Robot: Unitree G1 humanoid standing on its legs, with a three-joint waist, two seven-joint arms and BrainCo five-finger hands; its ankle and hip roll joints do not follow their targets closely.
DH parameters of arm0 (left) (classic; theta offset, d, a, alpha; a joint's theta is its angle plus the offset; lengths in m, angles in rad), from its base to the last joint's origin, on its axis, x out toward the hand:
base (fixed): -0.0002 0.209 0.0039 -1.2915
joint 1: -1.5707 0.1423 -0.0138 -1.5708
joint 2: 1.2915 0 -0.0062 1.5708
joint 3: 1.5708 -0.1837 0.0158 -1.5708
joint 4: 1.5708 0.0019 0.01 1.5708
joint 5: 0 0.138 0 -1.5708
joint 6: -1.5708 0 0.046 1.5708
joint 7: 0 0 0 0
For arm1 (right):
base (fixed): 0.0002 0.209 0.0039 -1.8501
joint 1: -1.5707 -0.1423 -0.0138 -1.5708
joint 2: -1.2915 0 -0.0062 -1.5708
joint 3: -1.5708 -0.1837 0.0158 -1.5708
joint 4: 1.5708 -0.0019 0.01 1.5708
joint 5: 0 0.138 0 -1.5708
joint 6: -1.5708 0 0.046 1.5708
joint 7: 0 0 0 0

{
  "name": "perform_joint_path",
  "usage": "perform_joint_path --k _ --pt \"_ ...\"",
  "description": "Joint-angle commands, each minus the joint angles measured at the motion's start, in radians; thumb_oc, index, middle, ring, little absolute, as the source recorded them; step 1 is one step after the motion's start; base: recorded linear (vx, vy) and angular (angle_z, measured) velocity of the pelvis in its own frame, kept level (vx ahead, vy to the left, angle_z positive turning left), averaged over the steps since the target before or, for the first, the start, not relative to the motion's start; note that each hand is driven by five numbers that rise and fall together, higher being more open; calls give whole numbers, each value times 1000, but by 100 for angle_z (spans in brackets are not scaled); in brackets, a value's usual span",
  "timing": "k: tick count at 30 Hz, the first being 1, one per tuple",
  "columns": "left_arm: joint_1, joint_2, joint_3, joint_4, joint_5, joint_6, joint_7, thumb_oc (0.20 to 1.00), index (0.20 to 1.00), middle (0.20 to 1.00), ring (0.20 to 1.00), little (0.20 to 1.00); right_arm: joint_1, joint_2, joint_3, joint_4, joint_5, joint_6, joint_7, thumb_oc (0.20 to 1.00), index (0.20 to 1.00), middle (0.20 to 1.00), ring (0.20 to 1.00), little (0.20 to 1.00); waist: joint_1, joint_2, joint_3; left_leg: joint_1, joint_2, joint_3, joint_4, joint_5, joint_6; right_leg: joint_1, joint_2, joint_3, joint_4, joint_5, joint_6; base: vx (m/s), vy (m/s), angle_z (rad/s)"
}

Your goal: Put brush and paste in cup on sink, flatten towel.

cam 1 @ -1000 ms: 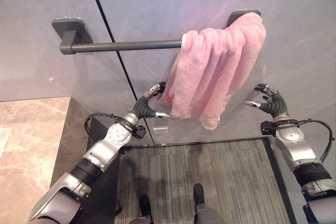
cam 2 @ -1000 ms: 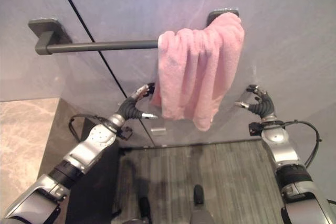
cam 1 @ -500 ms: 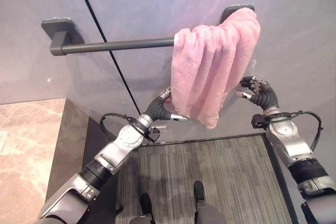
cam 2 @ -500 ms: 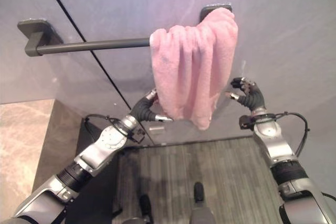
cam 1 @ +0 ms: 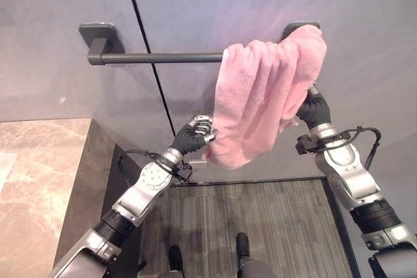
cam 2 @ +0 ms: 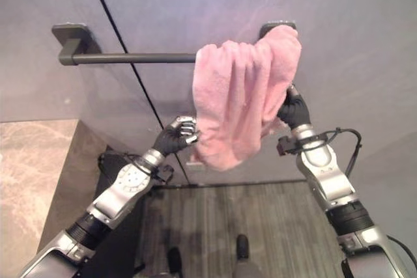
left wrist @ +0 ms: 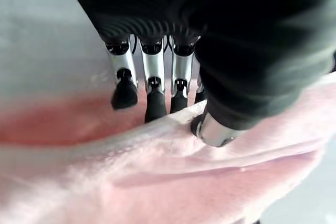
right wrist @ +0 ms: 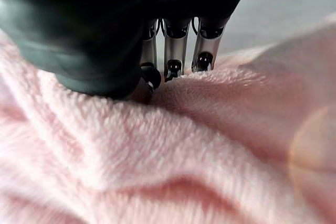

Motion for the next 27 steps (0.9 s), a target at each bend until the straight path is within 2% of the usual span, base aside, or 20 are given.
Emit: perform_joint_path --k 1,9,17,23,24,25,27 --pt "12 47 48 -66 -25 -68 28 200 200 200 200 200 -15 -6 -46 -110 6 -85 17 200 200 200 200 200 13 -30 -61 6 38 25 4 20 -40 10 -54 -3 -2 46 78 0 0 0" --pt "119 75 177 -180 -26 -82 52 200 200 200 200 200 29 -27 -52 -295 -18 -83 64 200 200 200 200 200 13 -44 -67 16 38 33 4 15 -40 15 -53 2 -2 47 80 2 5 0" --pt "183 78 240 -209 -25 -88 83 200 200 200 200 200 -4 -28 24 -309 -10 -63 82 200 200 200 200 200 30 -55 -63 8 36 26 4 18 -39 12 -56 -5 -2 48 81 0 1 0" --pt "213 51 241 -128 -30 -74 104 200 200 200 200 200 -68 17 136 -216 -31 -15 77 200 200 200 200 200 54 -65 -51 -3 34 19 4 24 -38 13 -60 -17 -2 50 77 -3 2 1" --pt "214 36 226 -76 -36 -62 104 200 200 200 200 200 -83 57 175 -166 -2 7 78 200 200 200 200 200 64 -67 -50 -4 33 14 4 25 -37 16 -62 -21 -2 50 75 -3 7 4" --pt "214 36 226 -75 -36 -63 105 200 200 200 200 200 -85 57 176 -164 -2 6 78 200 200 200 200 200 64 -67 -50 -4 33 14 4 25 -37 16 -63 -21 -2 50 75 0 0 0" --pt "206 5 200 -14 -60 -51 113 200 200 200 200 200 -77 129 214 -81 110 24 78 200 200 200 200 200 72 -68 -48 -4 31 9 4 26 -36 22 -65 -27 -2 50 73 -4 3 3"
